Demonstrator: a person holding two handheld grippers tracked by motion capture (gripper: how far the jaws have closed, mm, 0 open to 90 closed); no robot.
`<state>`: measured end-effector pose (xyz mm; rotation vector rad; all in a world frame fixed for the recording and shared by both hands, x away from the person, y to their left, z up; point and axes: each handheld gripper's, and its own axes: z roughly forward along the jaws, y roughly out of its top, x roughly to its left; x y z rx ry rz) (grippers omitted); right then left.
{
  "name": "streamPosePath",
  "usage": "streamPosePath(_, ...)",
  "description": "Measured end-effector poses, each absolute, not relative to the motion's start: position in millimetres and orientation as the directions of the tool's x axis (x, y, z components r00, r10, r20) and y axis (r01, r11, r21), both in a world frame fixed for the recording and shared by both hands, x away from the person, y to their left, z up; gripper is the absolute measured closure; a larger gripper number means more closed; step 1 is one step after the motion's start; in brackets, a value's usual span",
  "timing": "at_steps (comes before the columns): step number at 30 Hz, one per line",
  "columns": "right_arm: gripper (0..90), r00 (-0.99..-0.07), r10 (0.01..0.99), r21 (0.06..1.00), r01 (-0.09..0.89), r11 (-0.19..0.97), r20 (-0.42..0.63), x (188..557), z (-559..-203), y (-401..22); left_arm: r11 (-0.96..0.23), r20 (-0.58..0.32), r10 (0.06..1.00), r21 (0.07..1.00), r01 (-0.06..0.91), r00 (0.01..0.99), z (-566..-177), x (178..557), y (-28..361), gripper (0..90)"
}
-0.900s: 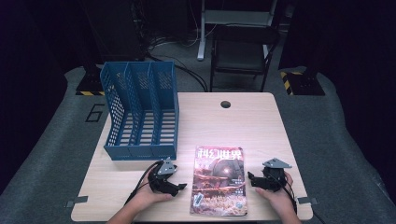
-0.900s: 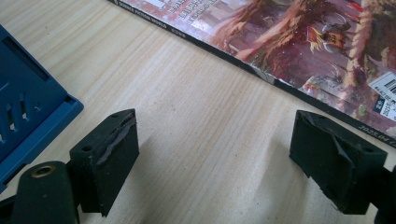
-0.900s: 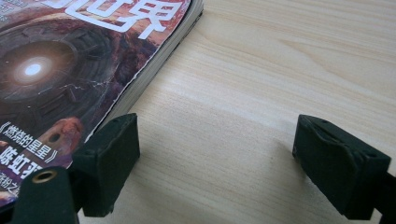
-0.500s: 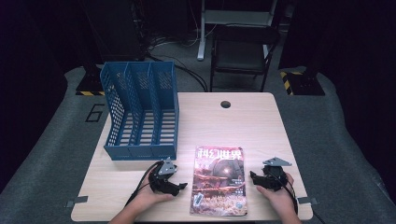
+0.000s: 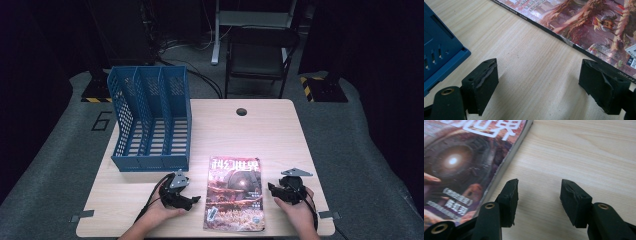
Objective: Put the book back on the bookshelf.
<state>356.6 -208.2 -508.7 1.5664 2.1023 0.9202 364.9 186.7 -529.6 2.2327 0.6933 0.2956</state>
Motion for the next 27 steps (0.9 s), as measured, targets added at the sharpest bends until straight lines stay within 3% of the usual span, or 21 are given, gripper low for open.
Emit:
streamPosePath(9,48.2,-0.366,0.919,0.69,0.704,0.171,0.146,352,-502,-197,-0.556,-0.006,0.567,0.735,0.388,0.824,-530,365,186,15.7)
streamPosePath(27,49.7,-0.366,0.898,0.646,0.752,0.13,0.244,354,-505,-183,-0.553,-0.004,0.578,0.733,0.395,0.816,-529,362,186,16.7)
